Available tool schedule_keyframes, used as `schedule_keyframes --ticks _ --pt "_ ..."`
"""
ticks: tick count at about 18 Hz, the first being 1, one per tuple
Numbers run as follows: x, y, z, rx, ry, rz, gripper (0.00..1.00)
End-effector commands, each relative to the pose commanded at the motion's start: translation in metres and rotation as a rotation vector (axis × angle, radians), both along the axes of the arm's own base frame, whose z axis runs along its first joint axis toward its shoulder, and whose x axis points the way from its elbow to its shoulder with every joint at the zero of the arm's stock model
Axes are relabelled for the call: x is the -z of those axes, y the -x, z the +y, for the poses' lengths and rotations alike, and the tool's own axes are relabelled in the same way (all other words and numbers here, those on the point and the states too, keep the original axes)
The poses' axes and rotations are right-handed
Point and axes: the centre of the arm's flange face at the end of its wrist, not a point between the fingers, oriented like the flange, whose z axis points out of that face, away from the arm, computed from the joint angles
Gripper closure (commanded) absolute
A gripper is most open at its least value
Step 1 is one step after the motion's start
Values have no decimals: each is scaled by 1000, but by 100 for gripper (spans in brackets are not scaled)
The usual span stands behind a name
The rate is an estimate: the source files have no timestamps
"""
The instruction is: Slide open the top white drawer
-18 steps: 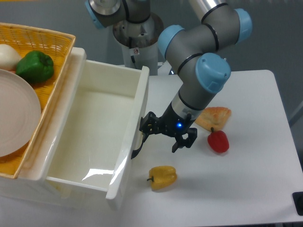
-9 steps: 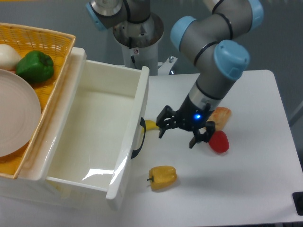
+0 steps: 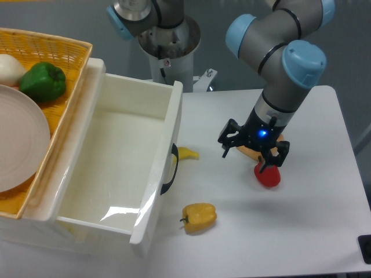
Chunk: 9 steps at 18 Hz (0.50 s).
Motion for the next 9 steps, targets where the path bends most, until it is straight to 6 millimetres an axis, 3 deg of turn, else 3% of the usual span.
schedule_keyframes --ticks 5,9 --pt "5 18 -22 257 46 59 0" --pt "14 40 -41 291 59 77 0"
